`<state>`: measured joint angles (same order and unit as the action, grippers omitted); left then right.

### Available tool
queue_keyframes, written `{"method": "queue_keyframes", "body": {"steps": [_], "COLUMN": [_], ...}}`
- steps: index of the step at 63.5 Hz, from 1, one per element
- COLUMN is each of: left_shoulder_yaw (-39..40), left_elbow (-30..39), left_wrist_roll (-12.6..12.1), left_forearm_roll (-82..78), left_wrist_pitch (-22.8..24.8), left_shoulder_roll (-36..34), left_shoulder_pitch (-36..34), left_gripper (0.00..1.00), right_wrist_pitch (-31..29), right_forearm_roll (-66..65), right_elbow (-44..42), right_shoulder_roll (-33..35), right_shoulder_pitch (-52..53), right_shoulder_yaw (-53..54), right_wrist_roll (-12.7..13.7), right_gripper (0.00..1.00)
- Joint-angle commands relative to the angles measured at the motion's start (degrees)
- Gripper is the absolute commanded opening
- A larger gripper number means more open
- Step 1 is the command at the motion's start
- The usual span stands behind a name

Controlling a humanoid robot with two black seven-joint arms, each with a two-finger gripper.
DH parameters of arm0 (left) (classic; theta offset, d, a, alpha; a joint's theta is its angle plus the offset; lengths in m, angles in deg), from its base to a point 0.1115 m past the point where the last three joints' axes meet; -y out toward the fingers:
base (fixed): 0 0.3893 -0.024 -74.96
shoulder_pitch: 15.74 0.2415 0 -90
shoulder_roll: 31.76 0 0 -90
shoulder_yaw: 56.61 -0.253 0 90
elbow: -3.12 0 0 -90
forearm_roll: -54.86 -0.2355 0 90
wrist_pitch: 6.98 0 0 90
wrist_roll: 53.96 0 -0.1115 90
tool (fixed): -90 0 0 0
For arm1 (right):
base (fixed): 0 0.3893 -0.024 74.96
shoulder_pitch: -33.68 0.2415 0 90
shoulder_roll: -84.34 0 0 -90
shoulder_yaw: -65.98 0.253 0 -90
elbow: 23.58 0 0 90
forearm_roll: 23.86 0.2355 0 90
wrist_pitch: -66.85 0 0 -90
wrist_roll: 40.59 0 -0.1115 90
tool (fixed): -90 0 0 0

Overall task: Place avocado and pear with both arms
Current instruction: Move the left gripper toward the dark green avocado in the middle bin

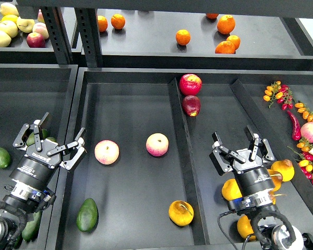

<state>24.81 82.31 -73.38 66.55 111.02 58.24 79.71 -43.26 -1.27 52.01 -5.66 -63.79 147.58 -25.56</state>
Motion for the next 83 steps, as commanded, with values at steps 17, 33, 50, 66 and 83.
{"method": "queue_keyframes", "body": {"steps": [17, 33, 50, 66, 83], "left_shoulder_yaw": [-0.30, -1.36, -1.62, -1.62, -1.80], "left_elbow": [0.00, 0.00, 0.00, -0.09, -0.88], "left_wrist_roll": [0.00, -0.62, -0.62, -0.62, -1.06], "left_forearm_roll": [0.00, 0.08, 0.08, 0.08, 0.08], "left_wrist_pitch": [0.00, 0.00, 0.00, 0.00, 0.00], "left_shoulder_roll": [0.00, 0.00, 0.00, 0.00, 0.00], "left_shoulder_pitch": [0.09, 0.09, 0.27, 0.27, -0.08], "left_gripper": [1.00, 1.00, 1.00, 1.00, 1.00], "right_wrist_pitch": [-0.20, -0.20, -0.37, -0.37, -0.37], "right_forearm_roll": [0.00, -0.08, -0.08, -0.08, -0.08], "right_elbow": [0.00, 0.00, 0.00, 0.00, 0.00], "right_shoulder_roll": [0.00, 0.00, 0.00, 0.00, 0.00], "right_shoulder_pitch": [0.00, -0.09, -0.35, -0.35, -0.44], "right_shoulder_yaw": [0.05, 0.14, 0.23, 0.23, 0.23], "right_wrist_roll": [0.00, 0.00, 0.00, 0.00, 0.00], "right_gripper": [1.00, 1.00, 1.00, 1.00, 1.00]}}
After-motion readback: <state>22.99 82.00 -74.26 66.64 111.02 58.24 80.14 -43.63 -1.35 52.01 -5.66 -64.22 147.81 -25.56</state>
